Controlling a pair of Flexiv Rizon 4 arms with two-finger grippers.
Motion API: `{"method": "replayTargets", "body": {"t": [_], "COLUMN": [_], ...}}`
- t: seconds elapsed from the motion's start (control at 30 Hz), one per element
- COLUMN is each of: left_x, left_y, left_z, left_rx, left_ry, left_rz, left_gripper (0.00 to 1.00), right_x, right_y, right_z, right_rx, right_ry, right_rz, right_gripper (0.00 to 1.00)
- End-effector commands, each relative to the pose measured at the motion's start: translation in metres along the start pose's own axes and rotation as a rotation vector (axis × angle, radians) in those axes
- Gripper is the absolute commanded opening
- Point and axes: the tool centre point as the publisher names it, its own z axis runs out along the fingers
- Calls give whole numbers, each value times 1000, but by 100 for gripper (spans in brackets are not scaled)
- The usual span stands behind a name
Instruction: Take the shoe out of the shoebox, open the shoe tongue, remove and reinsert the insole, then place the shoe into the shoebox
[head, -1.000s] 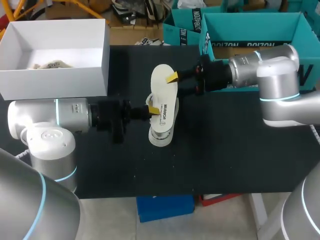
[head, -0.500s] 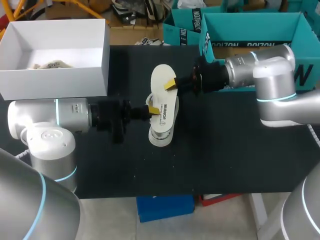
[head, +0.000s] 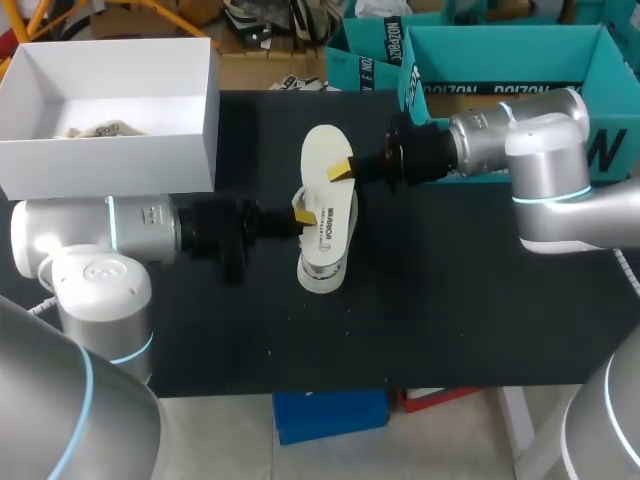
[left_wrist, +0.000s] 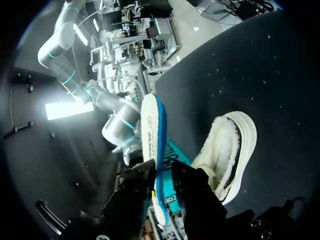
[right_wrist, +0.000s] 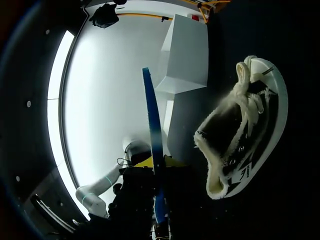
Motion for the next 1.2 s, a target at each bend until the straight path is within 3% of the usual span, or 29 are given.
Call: {"method": "replayTargets", "body": {"t": [0.03, 0.2, 0.23, 0.33, 0.53, 0.73, 1.2], "left_x": [-16, -23, -23, -28, -35, -44, -44], "left_y": [7, 18, 18, 24, 23, 18, 18], "left_z": [-19, -41, -41, -53, -51, -42, -42], "left_rx": [4, 73, 73, 136, 258, 255, 255], "left_ry": [171, 410, 410, 583, 777, 976, 976], "left_rz": [4, 72, 72, 108, 179, 293, 293], "left_gripper": [100, 100, 100, 100, 100, 100, 100], "right_x": [-1, -1, -1, -1, -1, -1, -1], "right_y": [1, 1, 1, 1, 1, 1, 1], "right_z": [1, 1, 1, 1, 1, 1, 1], "right_rx": [1, 1, 1, 1, 1, 1, 1], "right_ry": [-1, -1, -1, -1, -1, -1, -1], "right_rz": [1, 1, 1, 1, 1, 1, 1], "right_gripper": [0, 0, 0, 0, 0, 0, 0]}}
